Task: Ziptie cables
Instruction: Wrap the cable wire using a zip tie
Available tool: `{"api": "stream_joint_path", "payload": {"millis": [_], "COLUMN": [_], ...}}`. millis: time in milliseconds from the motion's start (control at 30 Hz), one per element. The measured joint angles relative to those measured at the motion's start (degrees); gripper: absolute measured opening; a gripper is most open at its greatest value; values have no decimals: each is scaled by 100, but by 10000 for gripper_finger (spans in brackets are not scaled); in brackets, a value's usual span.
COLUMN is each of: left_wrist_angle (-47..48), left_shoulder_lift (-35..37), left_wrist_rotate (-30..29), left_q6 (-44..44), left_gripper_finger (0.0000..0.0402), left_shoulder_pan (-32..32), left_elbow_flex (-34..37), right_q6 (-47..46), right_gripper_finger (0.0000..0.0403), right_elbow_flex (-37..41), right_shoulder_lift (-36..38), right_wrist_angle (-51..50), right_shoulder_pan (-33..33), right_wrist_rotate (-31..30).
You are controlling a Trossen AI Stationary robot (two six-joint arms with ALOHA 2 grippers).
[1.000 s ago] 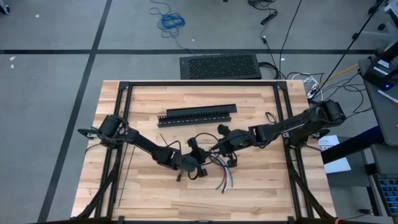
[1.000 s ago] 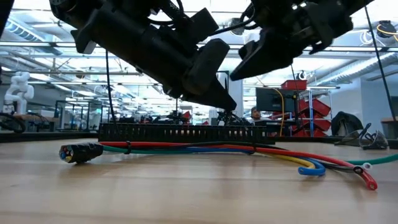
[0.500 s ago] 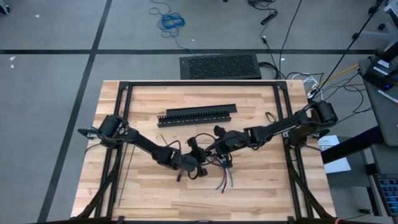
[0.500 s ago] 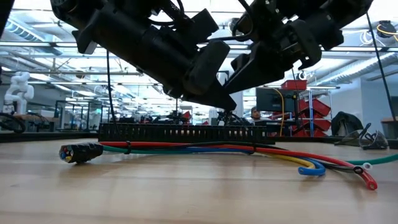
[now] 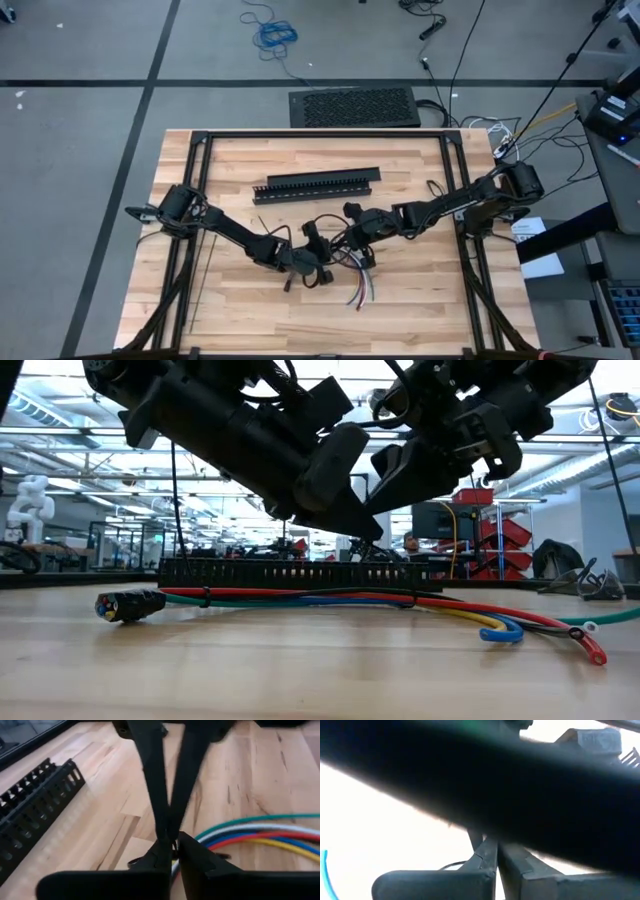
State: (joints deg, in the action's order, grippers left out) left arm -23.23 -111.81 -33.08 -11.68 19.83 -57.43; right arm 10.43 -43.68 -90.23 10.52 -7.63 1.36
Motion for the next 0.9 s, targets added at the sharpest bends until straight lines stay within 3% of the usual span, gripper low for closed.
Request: {"api": "stream_joint_path", "payload": {"millis": [300, 900], "left_wrist_angle": [-73, -40], "left_shoulder_lift": [2, 11], "left_wrist_rotate": [352, 818], "left_q6": [1213, 1830], "left_gripper_finger": [63, 63], "left_shoulder_pan": [93, -148], "left_elbow_flex": [-21, -74], "right_q6": [265, 543], "right_gripper_finger": [0, 0], "right_elbow_flex": [2, -170], "right_shoulder_lift": [2, 2], "right_wrist_angle": [-124, -395], "right_shoulder_pan": [135, 262], "right_wrist_rotate": [1006, 1847]}}
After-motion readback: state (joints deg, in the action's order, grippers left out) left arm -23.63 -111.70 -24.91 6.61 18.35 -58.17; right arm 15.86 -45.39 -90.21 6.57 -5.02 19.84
